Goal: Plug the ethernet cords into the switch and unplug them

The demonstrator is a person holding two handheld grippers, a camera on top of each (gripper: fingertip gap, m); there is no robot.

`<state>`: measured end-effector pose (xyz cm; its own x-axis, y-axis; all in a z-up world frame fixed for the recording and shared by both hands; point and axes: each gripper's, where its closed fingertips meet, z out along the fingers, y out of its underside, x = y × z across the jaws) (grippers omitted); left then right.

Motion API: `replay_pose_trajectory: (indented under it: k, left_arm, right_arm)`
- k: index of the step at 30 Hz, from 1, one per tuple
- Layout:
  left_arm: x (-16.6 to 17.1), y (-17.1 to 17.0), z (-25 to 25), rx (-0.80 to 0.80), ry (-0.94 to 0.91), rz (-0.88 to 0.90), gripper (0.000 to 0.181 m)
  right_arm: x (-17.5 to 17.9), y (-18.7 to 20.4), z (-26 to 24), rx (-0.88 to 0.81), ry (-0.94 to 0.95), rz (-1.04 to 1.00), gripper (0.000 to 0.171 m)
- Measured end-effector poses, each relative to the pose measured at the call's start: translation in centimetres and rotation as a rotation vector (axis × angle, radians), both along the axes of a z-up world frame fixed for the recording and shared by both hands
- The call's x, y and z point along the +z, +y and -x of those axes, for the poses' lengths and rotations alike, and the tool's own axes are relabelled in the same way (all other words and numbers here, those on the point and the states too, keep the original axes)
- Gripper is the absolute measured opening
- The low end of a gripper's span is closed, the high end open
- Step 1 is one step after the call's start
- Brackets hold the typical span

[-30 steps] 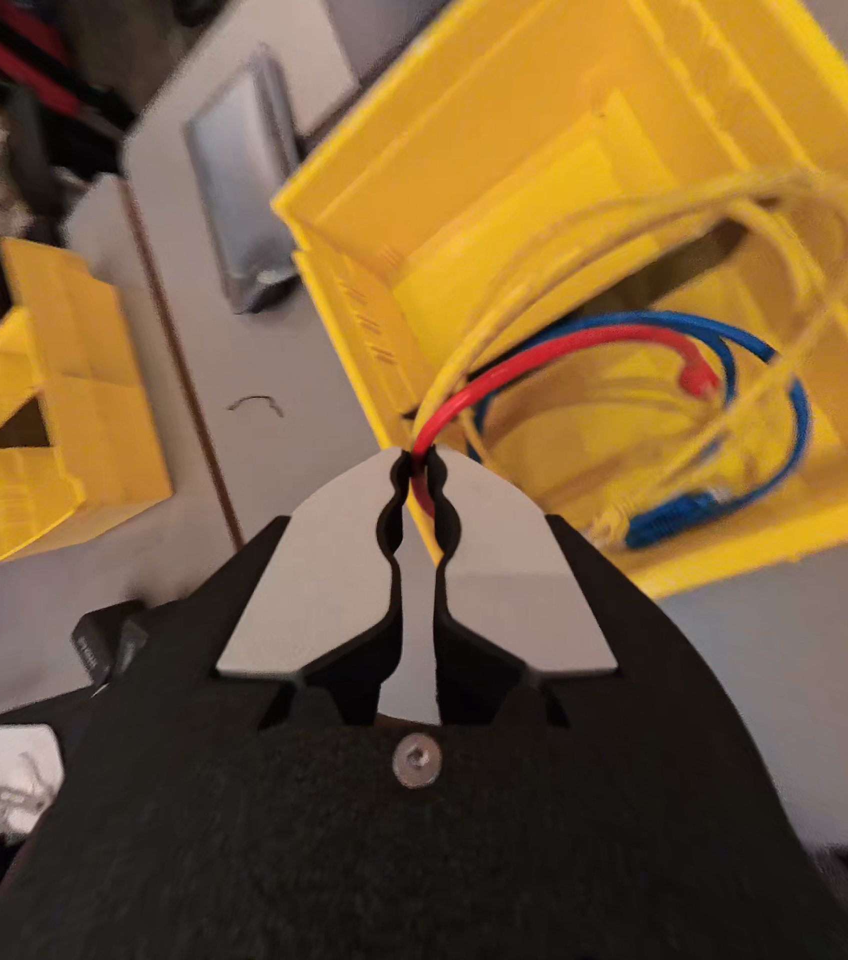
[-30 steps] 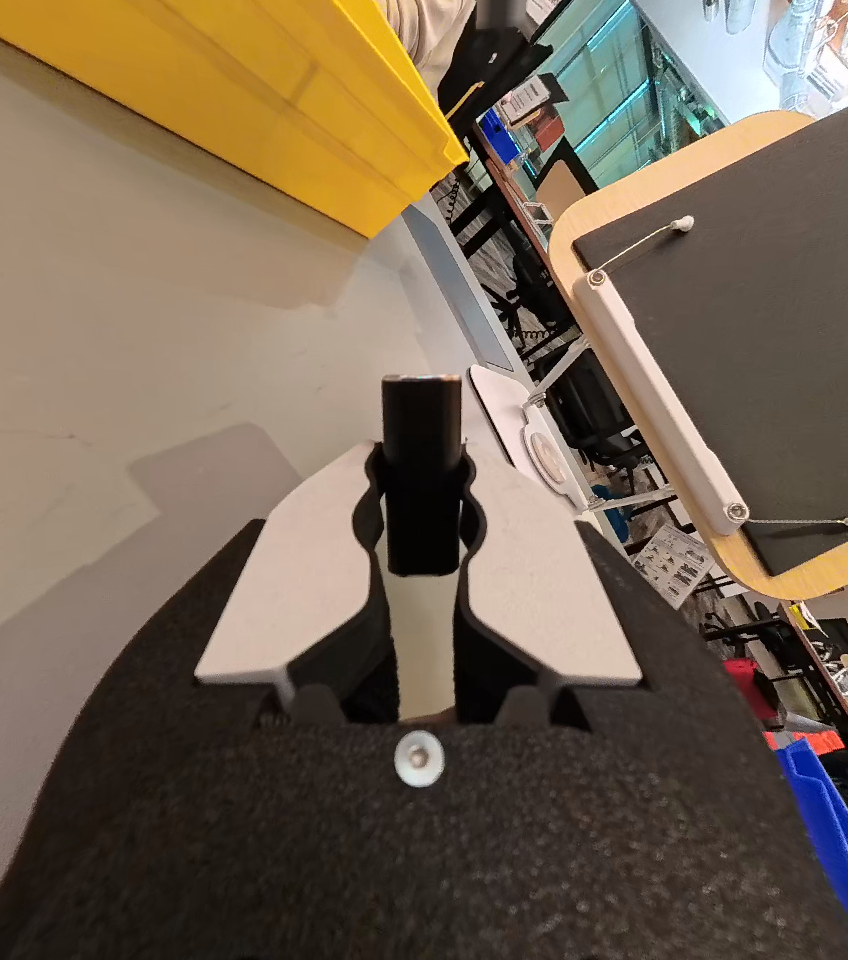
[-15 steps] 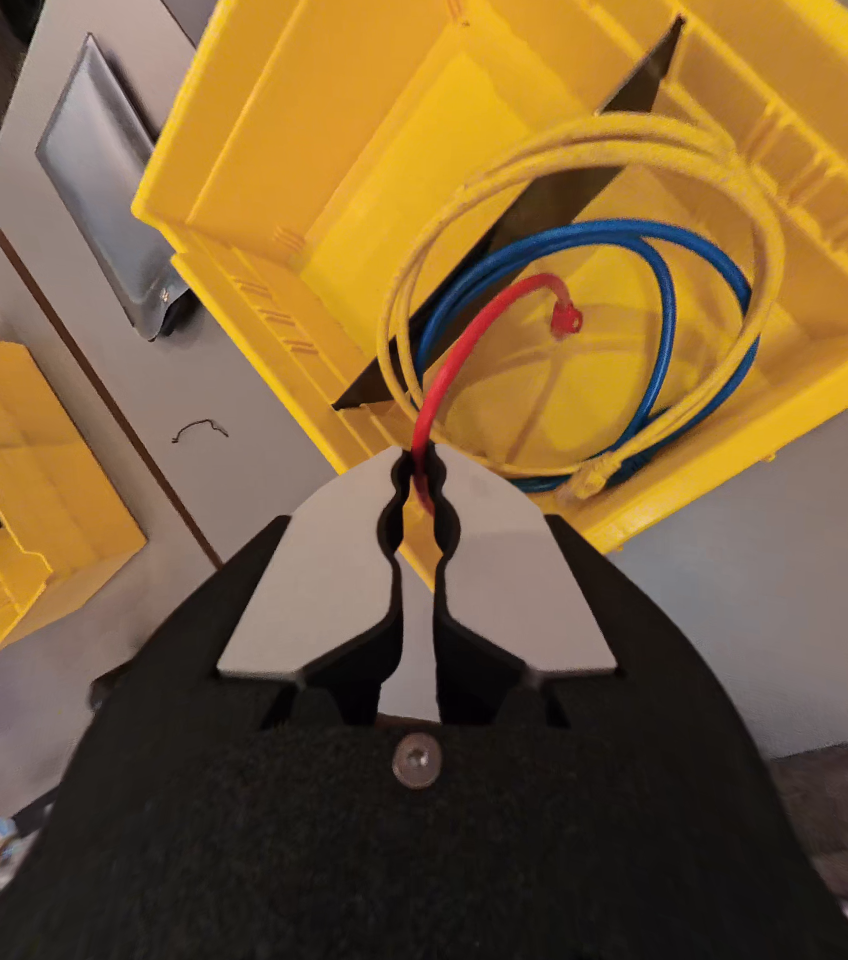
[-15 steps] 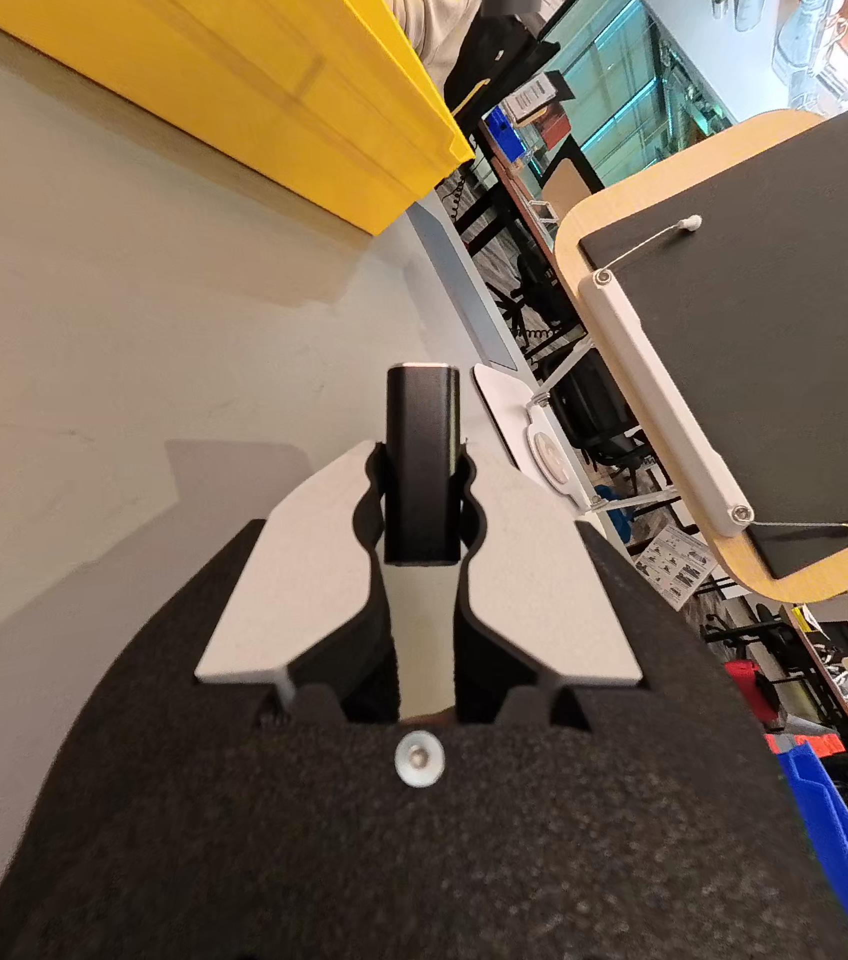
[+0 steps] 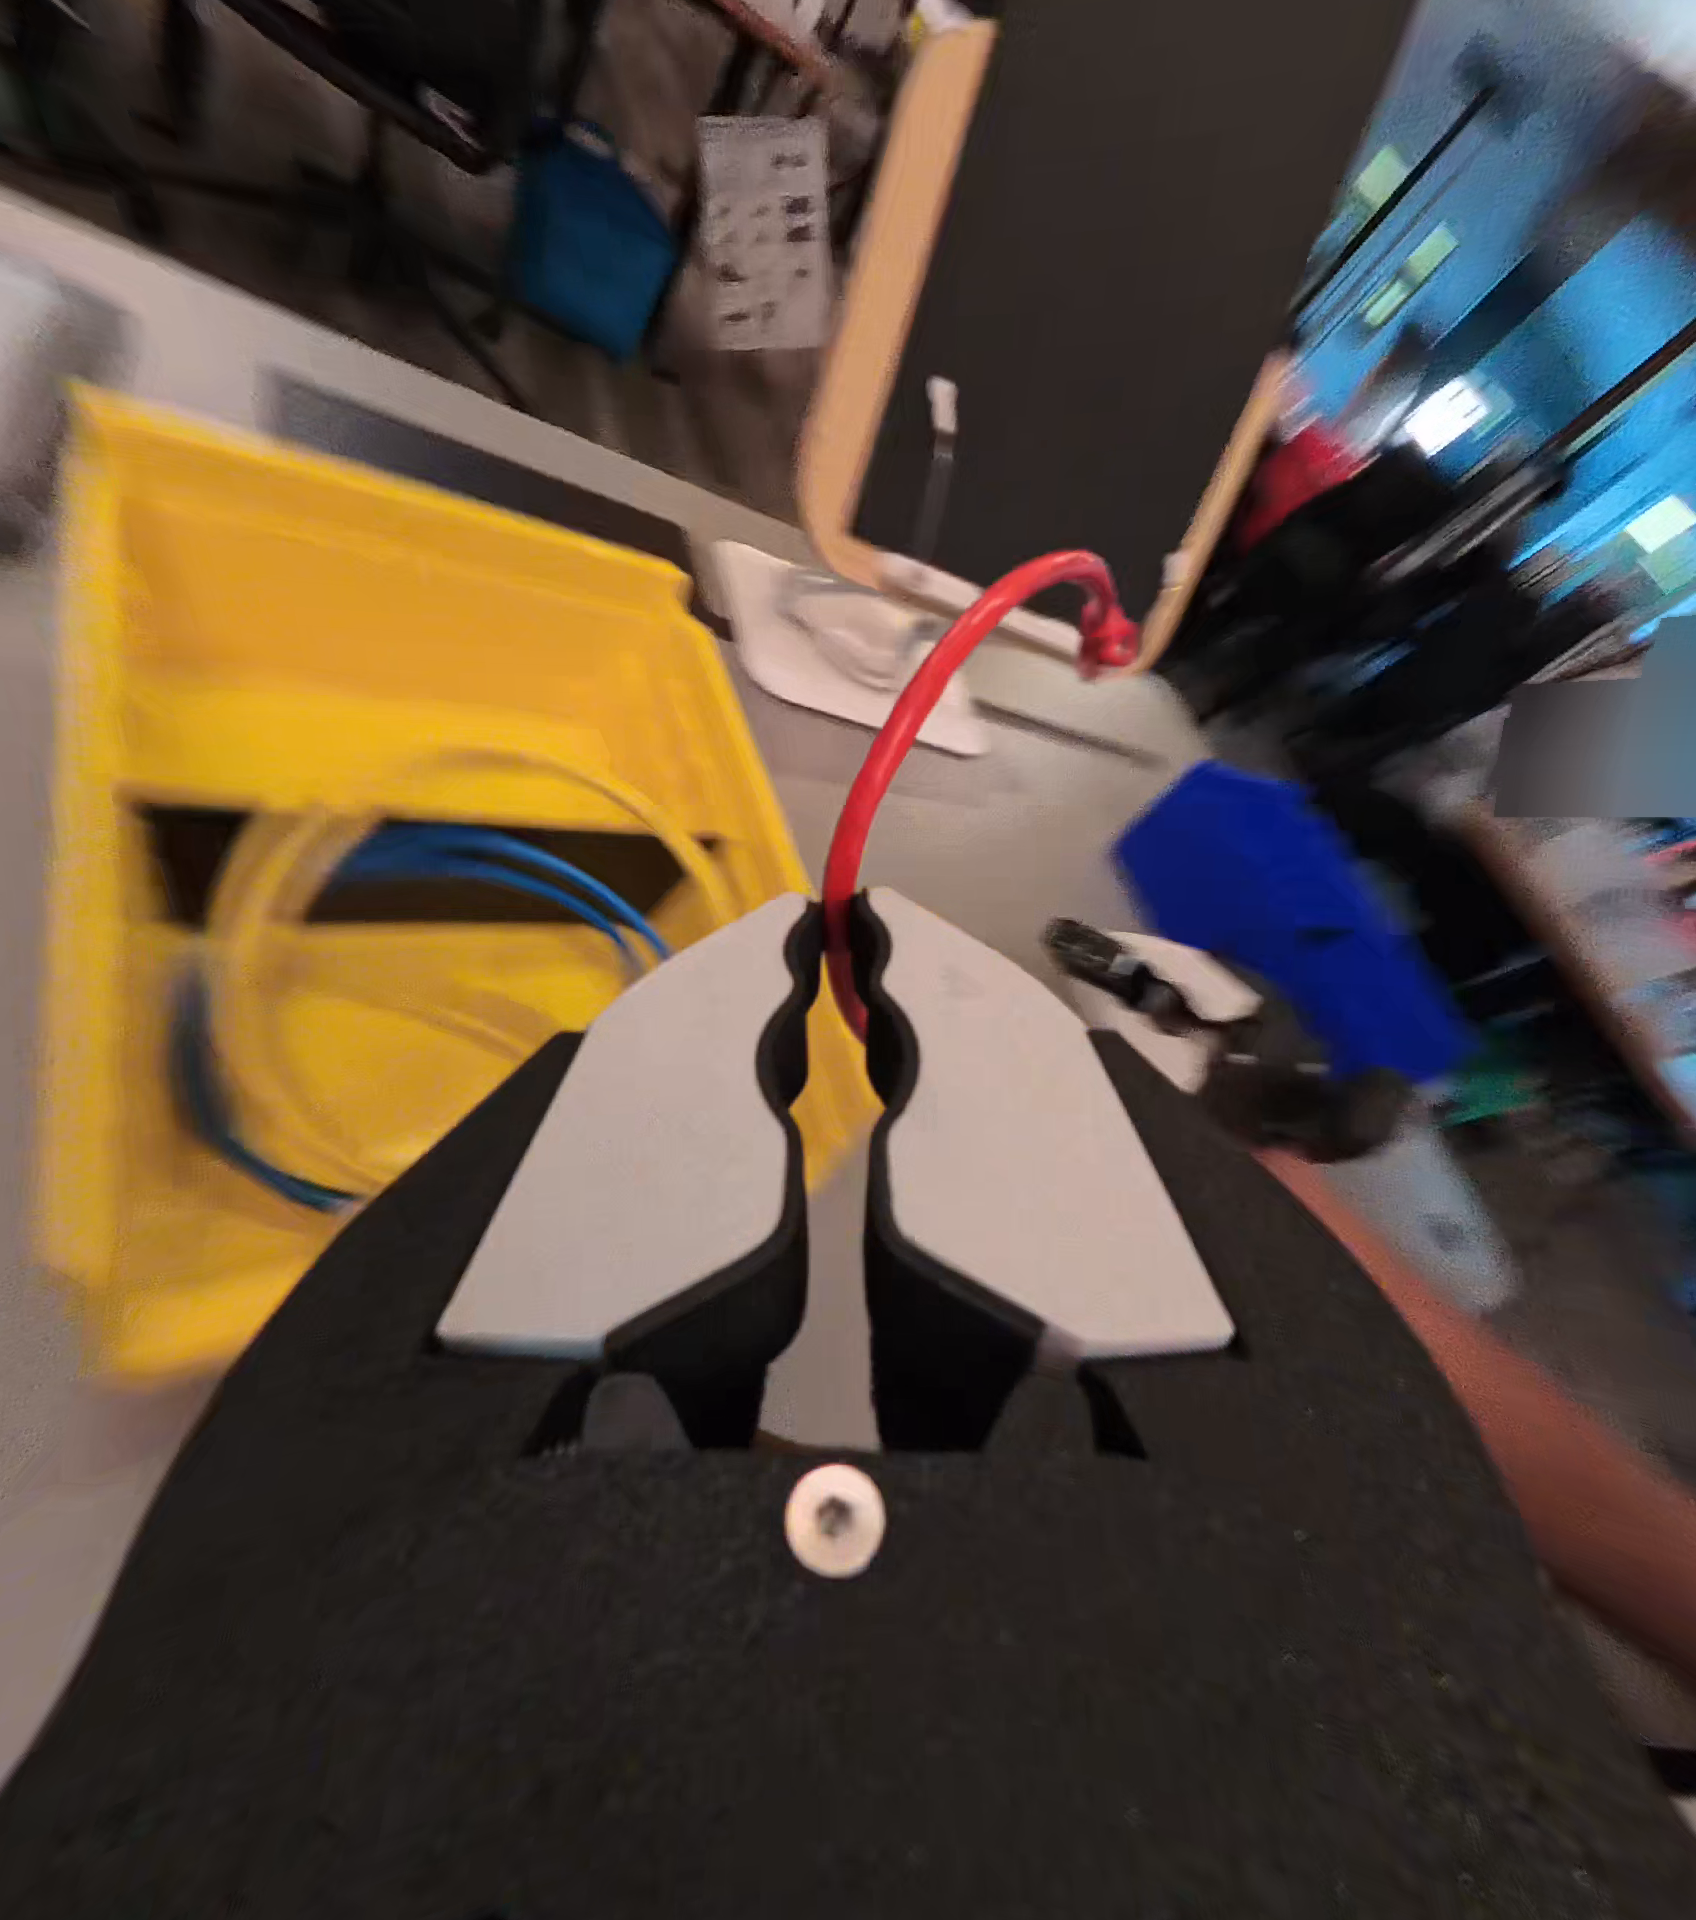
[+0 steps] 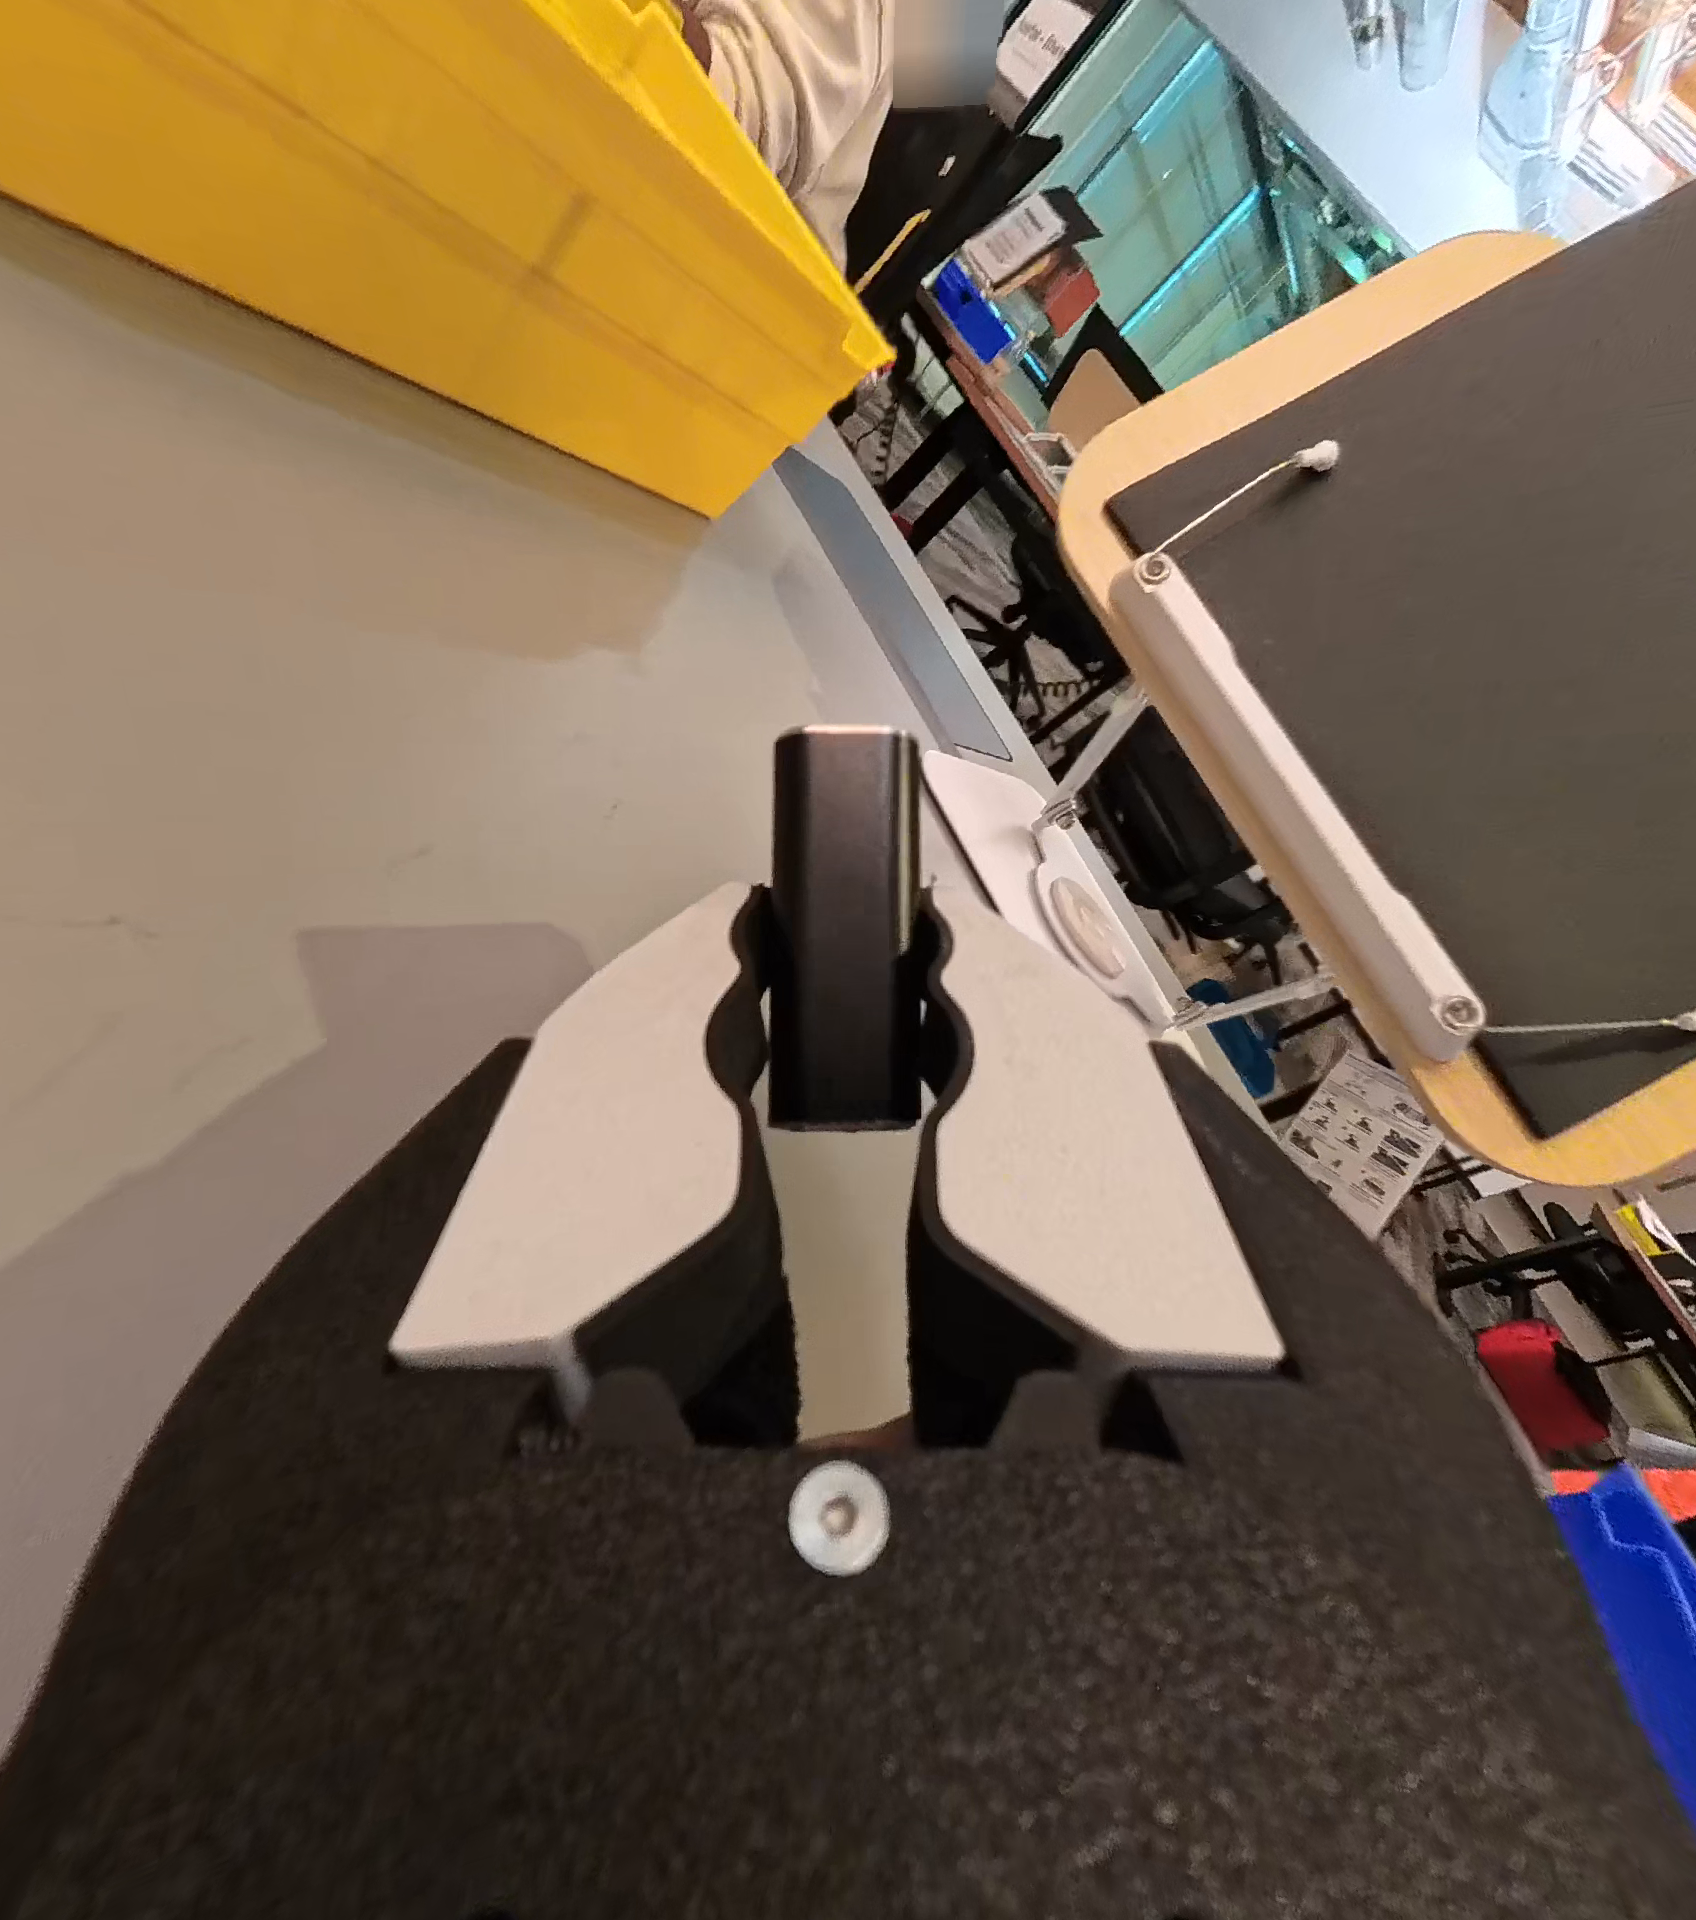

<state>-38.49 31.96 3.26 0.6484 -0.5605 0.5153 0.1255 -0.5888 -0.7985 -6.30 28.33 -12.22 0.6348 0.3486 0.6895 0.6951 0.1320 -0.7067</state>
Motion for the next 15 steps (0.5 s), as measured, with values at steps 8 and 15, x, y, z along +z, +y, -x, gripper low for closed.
replay_pose_trajectory:
  k: [8,15]
  left_arm:
    - [-15.3,-14.9,-8.7,0.228,-0.331,0.399,0.005]
    - [-18.4,-20.3,-14.1,0.108,-0.234,0.431,0.032]
  right_arm:
    - [0.7,0.3,-0.9,-0.021,0.081,0.006,0.026]
    - [0.2,0.1,-0.4,-0.010,0.034,0.009,0.026]
